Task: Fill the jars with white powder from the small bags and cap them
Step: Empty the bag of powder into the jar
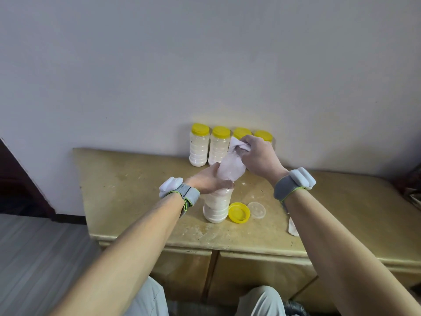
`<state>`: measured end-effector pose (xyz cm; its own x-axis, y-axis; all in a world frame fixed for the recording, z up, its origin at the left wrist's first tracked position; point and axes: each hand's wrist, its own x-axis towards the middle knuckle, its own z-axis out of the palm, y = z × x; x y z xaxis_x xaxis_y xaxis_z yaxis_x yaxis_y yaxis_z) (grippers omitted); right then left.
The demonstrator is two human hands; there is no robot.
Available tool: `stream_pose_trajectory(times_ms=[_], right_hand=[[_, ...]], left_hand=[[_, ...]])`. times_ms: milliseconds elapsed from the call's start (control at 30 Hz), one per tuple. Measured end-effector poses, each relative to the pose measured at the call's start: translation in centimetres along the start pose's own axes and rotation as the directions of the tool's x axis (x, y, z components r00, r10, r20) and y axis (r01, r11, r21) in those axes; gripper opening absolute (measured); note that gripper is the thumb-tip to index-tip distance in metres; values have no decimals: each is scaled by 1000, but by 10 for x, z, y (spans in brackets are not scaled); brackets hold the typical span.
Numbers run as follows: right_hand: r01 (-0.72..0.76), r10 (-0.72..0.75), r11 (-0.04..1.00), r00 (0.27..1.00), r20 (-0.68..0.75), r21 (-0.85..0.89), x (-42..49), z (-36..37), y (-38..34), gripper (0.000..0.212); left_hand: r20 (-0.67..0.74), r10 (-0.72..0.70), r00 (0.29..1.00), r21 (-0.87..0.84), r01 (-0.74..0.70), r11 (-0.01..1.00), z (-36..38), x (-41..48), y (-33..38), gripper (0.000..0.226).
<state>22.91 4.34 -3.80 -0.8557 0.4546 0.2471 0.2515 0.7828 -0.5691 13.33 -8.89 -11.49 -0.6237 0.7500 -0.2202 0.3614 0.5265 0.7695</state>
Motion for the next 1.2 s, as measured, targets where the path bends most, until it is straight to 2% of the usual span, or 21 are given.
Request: stream_pose_trajectory(times_ms=[133,200,300,567,733,833,933,1000,1067,1200], right_hand=[[-26,29,998,998,-47,65,2,0,-1,34],[-3,6,998,999,-48,63,2,0,0,29],[50,-49,998,998,-38,28,4,2,2,6],[-37,38,999,998,-50,17,2,1,-4,41],[61,-62,998,995,-72,-11,3,0,-6,15],[46,-48,998,997,-66,-31,5,2,-5,14],[-13,10,999,998,-67,-36,6,3,-5,36],[5,-6,1000,998,-69,-18,5,2,-6,33],[52,-51,999,997,-54,11,5,1,-7,17],[54,-52,995,998,-38,78,4,0,-11,22]], left_hand=[[6,2,1000,-12,-2,1000,0,0,0,87],[6,-4,1000,-5,4,1000,0,0,1,86],[-4,-11,1000,6,11,1000,-1,0,1,94],[7,2,1000,-29,-2,1000,-1,-2,1,91],[5,-10,1000,-8,10,1000,0,-1,1,93],[0,-13,1000,-2,13,1000,0,-1,1,93],[6,-11,1000,-2,11,1000,0,0,-1,79],[7,-11,1000,2,11,1000,0,0,0,80],[6,-6,1000,-2,6,1000,0,-1,1,90],[12,17,1000,-39,-17,999,1,1,-2,101]])
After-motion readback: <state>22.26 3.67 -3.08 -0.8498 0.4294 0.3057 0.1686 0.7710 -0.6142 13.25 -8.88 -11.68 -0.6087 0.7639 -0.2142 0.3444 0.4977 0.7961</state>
